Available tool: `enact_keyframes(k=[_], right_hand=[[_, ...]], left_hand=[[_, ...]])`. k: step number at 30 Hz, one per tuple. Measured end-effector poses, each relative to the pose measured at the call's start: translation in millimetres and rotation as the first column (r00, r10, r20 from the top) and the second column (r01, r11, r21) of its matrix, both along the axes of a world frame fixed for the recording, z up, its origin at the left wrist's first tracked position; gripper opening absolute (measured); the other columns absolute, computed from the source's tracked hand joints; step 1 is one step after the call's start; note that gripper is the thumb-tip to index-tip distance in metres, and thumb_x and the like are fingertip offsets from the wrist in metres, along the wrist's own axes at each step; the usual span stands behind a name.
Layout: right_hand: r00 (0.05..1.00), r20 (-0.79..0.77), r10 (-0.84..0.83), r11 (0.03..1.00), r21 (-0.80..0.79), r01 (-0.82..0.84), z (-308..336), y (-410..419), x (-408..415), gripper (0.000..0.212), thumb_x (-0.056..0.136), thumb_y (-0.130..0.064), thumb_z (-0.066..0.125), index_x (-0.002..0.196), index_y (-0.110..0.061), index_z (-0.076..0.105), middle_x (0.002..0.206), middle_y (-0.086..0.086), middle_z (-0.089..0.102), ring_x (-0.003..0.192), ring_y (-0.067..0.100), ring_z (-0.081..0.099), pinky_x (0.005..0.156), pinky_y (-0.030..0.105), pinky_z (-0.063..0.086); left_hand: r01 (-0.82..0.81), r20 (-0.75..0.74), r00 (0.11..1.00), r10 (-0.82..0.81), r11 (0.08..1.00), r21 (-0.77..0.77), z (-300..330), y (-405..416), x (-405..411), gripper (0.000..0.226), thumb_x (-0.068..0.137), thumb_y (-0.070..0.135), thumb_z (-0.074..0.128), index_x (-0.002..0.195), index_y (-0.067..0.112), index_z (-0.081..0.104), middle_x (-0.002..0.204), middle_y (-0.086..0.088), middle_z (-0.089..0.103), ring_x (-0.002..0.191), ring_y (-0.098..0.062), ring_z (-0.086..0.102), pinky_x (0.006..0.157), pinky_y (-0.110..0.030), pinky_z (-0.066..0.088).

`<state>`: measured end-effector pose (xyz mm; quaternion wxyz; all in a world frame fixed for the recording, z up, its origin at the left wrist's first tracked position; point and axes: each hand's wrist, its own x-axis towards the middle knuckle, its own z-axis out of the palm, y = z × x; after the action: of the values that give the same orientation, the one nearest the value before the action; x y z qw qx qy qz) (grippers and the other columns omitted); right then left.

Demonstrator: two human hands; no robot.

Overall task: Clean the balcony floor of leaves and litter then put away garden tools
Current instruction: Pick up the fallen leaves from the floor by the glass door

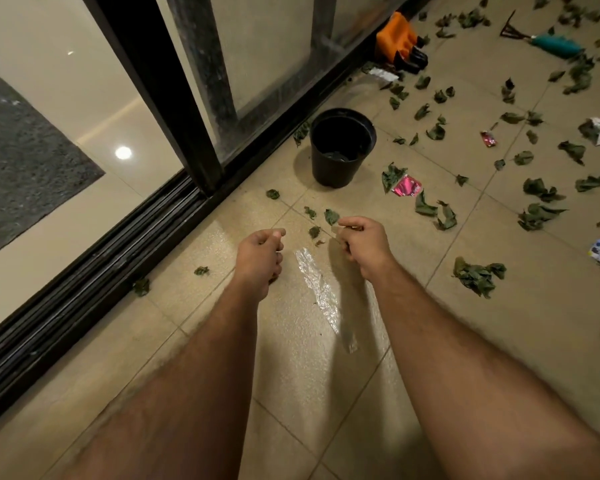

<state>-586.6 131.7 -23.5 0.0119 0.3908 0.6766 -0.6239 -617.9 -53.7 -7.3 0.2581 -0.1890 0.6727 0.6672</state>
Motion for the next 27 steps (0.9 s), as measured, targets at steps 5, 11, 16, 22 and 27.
enact_keyframes(k=[5,11,16,22,27], right_hand=[[0.992,0.023,0.121,0.909,0.398,-0.12,-5.7,2.1,-36.7,0.015,0.086,-0.024,0.076,0.095,-0.013,0.073,0.082,-0.008,0.067,0.079,0.009,0.063,0.06,0.006,0.039],[0.915,0.252,0.314,0.63,0.666,-0.4,-24.6,9.1,-47.1,0.028,0.086,-0.035,0.074,0.105,-0.016,0.067,0.105,0.0,0.059,0.088,0.013,0.056,0.072,0.026,0.044],[0.944,0.119,0.307,0.734,0.602,-0.314,-26.2,23.7,-30.7,0.009,0.089,-0.018,0.063,0.082,-0.013,0.061,0.08,0.0,0.06,0.072,0.013,0.053,0.065,0.03,0.044],[0.989,-0.044,-0.14,0.99,-0.04,0.138,-17.0,33.0,-15.6,0.024,0.089,-0.008,0.058,0.069,-0.015,0.047,0.062,0.006,0.05,0.046,0.015,0.042,0.042,0.024,0.032],[0.991,0.004,0.136,0.982,0.131,-0.135,-17.1,18.5,-14.0,0.02,0.087,0.002,0.06,0.08,-0.016,0.054,0.086,0.01,0.066,0.063,0.015,0.06,0.049,0.024,0.046]], left_hand=[[0.117,-0.197,0.961,-0.194,0.931,-0.345,-11.3,12.4,-12.6,0.017,0.094,0.035,0.065,0.097,0.019,0.07,0.085,0.003,0.066,0.068,-0.011,0.06,0.061,-0.028,0.053],[0.23,-0.245,0.867,-0.435,0.784,-0.577,-24.7,44.6,-24.0,0.043,0.085,0.036,0.075,0.123,0.021,0.064,0.109,-0.002,0.068,0.094,-0.017,0.066,0.086,-0.04,0.056],[0.227,-0.26,0.771,-0.581,0.633,-0.74,-32.7,58.1,-31.4,0.041,0.087,0.032,0.074,0.123,0.015,0.064,0.114,-0.007,0.068,0.102,-0.022,0.063,0.09,-0.04,0.054],[0.257,-0.224,0.734,-0.642,0.567,-0.782,-33.0,63.0,-31.6,0.009,0.09,0.022,0.07,0.087,0.017,0.064,0.09,-0.001,0.066,0.085,-0.018,0.064,0.074,-0.034,0.053],[0.102,-0.299,0.911,-0.283,0.858,-0.503,-30.0,50.7,-38.2,0.008,0.086,0.021,0.065,0.083,0.015,0.061,0.081,-0.006,0.068,0.076,-0.025,0.067,0.067,-0.041,0.058]])
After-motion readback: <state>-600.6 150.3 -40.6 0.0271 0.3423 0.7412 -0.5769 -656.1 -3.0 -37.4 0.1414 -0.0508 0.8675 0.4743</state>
